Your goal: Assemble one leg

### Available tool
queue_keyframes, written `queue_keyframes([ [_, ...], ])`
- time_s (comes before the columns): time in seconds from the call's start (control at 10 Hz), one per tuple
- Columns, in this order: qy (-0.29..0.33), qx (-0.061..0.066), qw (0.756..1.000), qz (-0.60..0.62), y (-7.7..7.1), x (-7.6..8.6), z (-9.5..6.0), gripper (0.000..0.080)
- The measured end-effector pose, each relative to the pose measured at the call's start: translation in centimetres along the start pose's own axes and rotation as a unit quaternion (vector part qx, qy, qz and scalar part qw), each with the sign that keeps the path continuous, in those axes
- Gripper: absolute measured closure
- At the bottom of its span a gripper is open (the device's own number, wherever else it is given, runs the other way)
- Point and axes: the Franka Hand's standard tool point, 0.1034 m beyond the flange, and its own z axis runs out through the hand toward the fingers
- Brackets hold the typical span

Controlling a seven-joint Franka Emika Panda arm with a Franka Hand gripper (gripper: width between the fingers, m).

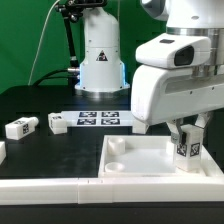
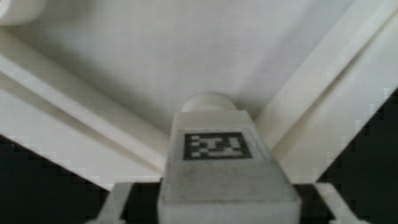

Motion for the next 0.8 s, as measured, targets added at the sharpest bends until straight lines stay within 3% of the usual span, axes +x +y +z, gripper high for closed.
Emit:
queue_keyframes([
  [0.4, 0.003, 0.004, 0.985, 0.171, -0.08, -0.01, 0.10, 0.0509],
  [0.8, 0.006, 0.022, 0.916, 0.401, -0.20, 0.01, 0.24, 0.0508],
])
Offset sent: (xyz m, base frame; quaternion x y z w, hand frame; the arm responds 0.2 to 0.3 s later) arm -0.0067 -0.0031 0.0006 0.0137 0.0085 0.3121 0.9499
